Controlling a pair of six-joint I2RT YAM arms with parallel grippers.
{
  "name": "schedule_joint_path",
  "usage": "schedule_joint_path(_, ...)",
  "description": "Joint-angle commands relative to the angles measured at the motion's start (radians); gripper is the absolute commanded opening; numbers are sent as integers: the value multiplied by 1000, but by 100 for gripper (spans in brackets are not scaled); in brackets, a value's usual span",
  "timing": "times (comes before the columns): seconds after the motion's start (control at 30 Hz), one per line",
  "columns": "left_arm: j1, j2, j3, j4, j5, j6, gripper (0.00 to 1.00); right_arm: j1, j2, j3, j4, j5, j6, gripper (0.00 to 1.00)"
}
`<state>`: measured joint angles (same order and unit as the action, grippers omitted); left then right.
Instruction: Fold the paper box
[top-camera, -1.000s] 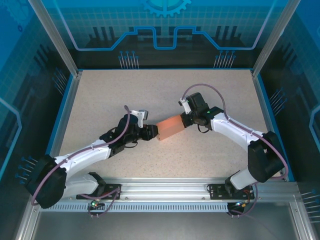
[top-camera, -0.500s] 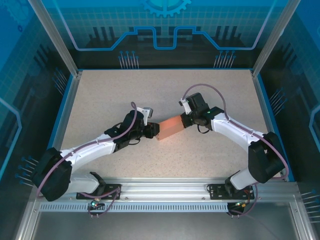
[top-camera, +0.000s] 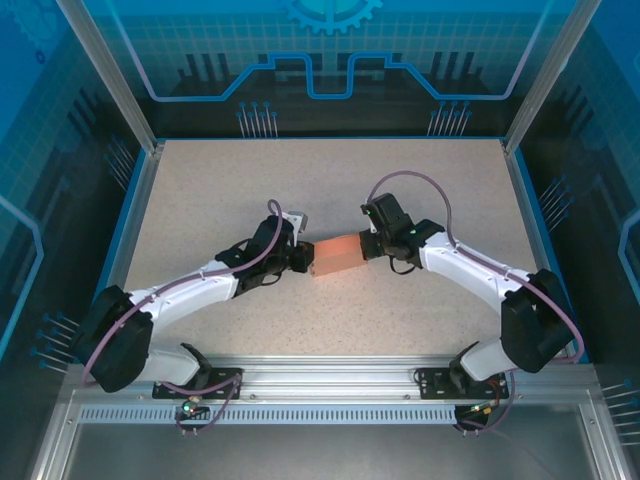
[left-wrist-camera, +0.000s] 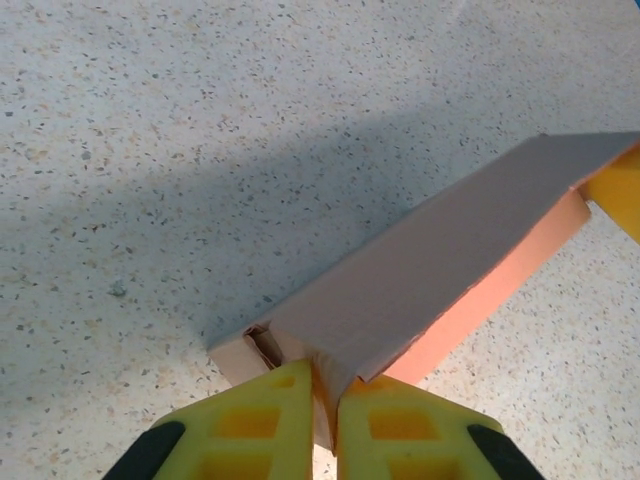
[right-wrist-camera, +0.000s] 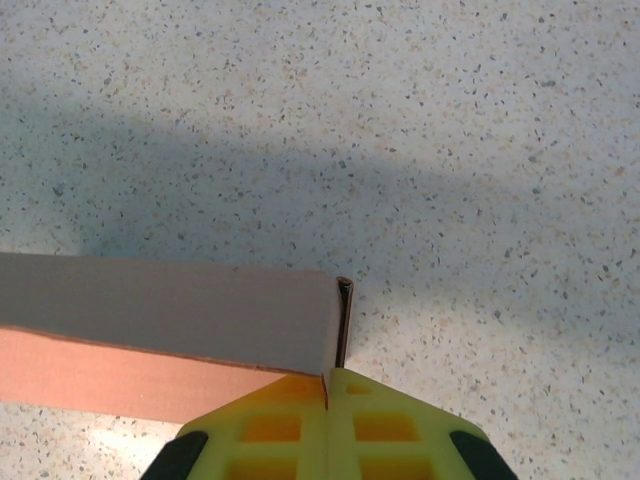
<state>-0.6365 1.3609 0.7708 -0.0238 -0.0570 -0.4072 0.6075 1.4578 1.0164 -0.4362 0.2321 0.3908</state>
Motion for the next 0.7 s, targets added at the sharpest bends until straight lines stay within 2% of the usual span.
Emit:
schedule_joint_path(0.0, 4, 19, 32, -7, -6, 11, 11, 49, -32, -23, -28, -10, 64, 1)
schedule_joint_path(0.2, 17, 26, 31, 57, 32, -74, 5, 81, -51, -43, -12, 30, 95, 1)
schedule_joint_path(0.4, 27, 35, 4, 135, 66, -162, 3, 96, -51, -63, 8, 40, 108, 1)
schedule_joint_path(0.67, 42, 17, 1, 146, 61, -178, 3, 97, -37, -61, 7, 52, 96, 1)
